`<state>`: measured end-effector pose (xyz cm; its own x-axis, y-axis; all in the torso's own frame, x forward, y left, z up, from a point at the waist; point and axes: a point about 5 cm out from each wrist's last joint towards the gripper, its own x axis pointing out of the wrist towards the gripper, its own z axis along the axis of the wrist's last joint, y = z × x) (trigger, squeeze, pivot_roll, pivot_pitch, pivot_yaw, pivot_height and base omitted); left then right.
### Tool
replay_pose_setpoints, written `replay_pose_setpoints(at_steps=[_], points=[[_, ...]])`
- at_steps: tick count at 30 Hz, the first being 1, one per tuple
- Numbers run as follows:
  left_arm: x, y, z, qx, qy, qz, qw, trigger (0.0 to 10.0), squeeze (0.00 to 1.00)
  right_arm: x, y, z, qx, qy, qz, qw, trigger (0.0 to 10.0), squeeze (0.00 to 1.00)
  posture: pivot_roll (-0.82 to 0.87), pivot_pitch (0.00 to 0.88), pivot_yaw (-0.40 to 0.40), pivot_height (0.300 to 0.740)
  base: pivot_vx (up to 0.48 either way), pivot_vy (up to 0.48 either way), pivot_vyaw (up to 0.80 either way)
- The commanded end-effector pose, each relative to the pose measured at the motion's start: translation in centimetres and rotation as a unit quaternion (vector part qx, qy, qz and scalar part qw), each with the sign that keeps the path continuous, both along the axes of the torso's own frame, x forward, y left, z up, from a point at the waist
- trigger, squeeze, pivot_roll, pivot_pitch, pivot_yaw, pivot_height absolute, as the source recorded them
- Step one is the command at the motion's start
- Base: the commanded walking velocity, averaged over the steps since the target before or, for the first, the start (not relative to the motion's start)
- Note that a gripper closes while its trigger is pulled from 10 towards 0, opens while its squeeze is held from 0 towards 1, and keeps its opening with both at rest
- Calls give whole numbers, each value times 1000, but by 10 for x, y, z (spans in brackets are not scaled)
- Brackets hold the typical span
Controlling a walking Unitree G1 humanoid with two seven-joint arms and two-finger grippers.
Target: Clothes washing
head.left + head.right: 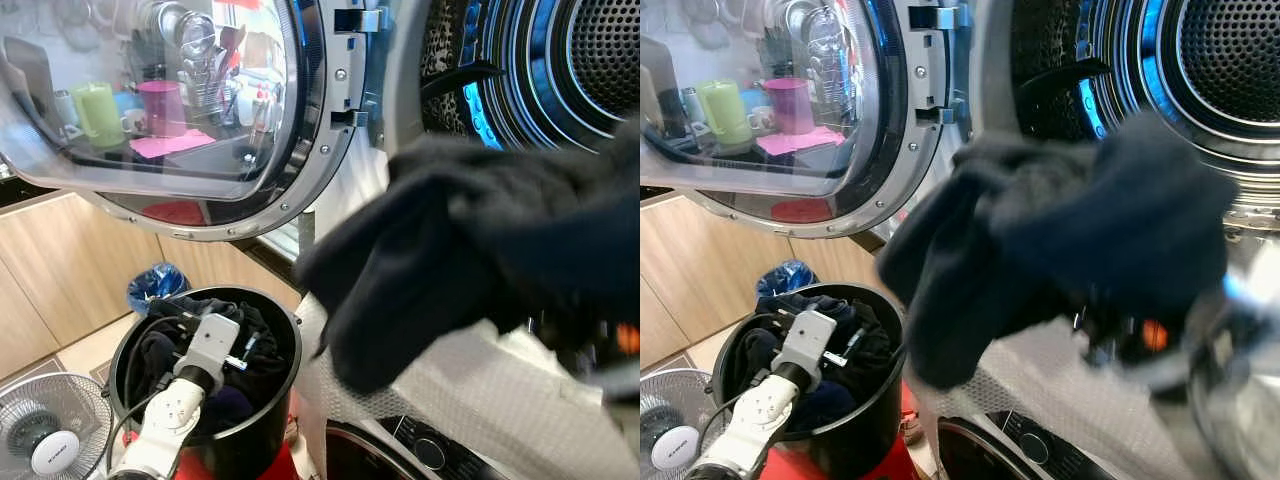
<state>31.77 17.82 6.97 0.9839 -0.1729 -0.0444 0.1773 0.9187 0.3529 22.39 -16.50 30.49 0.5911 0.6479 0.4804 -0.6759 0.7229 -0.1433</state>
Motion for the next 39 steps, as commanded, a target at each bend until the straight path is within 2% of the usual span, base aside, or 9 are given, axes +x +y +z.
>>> replay_pose_setpoints(at_steps=[1, 7, 17, 22, 30, 31, 32, 33, 39], points=[[3, -6, 2, 5, -3, -11, 1000, 10000, 0, 17, -2, 24, 18, -24, -23, 999, 0, 0, 72, 0, -37, 740, 0, 0, 0], [3, -9, 0, 5, 3, -20, 1000, 10000, 0, 55, -6, 77, 120, -29, -46, 991, 0, 0, 71, 0, -37, 740, 0, 0, 0], [1, -14, -5, 5, 10, -31, 999, 10000, 0, 122, -53, 155, 133, 27, -210, 968, 0, 0, 62, 0, -36, 740, 0, 0, 0], [1, -14, -6, 4, 12, -29, 999, 10000, 0, 142, -59, 154, 151, 75, -247, 954, 0, 0, 49, 0, -33, 740, 0, 0, 0], [0, -19, -9, 3, 19, -36, 999, 10000, 0, 165, -86, 136, 148, 144, -423, 882, 0, 0, 54, 0, -39, 740, 0, 0, 0], [0, -19, -9, 4, 19, -36, 999, 10000, 0, 167, -89, 131, 127, 148, -443, 875, 745, 0, 56, 0, -41, 740, 0, 0, 0], [-1, -19, -9, 5, 19, -36, 999, 10000, 0, 168, -91, 126, 108, 153, -458, 869, 9216, 0, 65, 0, -44, 740, 0, 0, 0], [-1, -19, -10, 5, 20, -37, 999, 10000, 0, 169, -94, 121, 89, 156, -476, 861, 10000, 910, 65, 0, -44, 740, 0, 0, 0], [-4, -17, -11, 10, 24, -44, 999, 10000, 0, 172, -101, 109, 44, 161, -520, 838, 10000, 1000, 86, 0, -41, 740, 0, 0, 0]])
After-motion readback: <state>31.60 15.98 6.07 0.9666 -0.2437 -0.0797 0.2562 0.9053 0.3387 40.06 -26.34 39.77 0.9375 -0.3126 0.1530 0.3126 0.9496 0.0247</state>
